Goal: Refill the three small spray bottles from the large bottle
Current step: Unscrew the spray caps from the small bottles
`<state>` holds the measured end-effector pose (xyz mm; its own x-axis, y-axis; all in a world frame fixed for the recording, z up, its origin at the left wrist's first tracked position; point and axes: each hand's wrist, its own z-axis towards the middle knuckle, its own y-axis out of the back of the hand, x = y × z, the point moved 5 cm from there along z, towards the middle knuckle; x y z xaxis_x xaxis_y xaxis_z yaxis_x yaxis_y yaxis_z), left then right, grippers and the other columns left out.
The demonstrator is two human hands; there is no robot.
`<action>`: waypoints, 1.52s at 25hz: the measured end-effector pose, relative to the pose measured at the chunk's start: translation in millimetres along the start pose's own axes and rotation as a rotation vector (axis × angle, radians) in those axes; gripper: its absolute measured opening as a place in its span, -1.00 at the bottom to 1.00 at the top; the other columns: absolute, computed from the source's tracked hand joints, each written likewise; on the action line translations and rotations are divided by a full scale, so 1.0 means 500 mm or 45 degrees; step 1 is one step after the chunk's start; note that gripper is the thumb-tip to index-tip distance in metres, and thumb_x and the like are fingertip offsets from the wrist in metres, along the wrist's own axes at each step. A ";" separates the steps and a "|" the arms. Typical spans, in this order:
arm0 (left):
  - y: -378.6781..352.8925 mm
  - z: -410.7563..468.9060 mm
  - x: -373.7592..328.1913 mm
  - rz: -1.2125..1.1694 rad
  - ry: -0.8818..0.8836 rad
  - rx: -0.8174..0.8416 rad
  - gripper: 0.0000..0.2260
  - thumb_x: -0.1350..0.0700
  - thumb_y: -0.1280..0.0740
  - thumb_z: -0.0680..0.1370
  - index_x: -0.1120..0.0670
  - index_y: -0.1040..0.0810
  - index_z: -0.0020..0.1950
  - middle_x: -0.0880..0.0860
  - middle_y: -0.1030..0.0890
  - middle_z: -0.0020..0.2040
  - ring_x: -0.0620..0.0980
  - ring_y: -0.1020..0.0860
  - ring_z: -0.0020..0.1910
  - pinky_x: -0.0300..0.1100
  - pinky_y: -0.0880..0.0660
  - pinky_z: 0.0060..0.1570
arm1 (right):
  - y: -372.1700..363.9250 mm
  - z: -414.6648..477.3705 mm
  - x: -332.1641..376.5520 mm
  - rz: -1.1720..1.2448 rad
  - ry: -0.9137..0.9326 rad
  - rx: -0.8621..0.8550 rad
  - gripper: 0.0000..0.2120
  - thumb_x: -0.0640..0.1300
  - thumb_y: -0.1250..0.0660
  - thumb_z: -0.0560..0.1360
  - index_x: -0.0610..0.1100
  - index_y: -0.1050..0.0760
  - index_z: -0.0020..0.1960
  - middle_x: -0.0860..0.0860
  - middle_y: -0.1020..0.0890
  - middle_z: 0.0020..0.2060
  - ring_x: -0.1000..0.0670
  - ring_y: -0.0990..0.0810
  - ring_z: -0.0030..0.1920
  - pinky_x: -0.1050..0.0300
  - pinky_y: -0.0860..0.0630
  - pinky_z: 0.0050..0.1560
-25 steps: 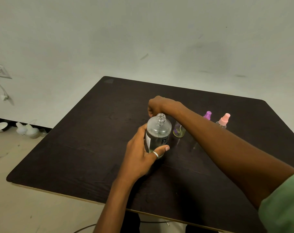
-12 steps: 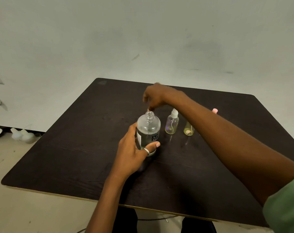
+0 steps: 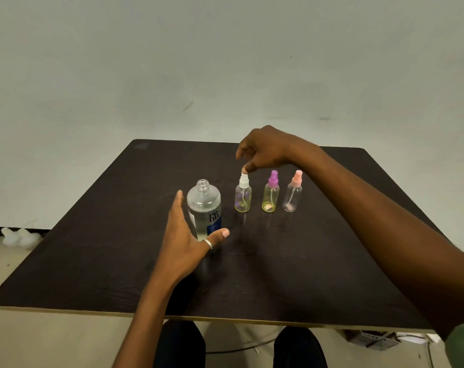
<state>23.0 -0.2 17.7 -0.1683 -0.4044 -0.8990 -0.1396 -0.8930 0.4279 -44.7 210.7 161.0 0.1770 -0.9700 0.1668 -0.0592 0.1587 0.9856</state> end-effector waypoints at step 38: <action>-0.175 -0.057 -0.047 -0.018 -0.130 -0.045 -0.51 -0.04 -0.53 0.44 -0.04 -0.52 0.33 -0.19 -0.60 0.06 -0.22 -0.57 0.08 -0.52 -0.39 -0.12 | -0.125 -0.179 0.077 -0.090 0.097 0.090 -0.88 -0.12 -0.42 0.49 -0.13 -0.59 -0.01 -0.05 -0.65 -0.06 0.02 -0.59 -0.10 0.21 -0.47 -0.07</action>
<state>66.9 82.0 -1.1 -0.2653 -0.3710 -0.8899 -0.1081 -0.9057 0.4098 53.9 179.8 108.7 0.2570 -0.9611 0.1016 -0.1130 0.0745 0.9908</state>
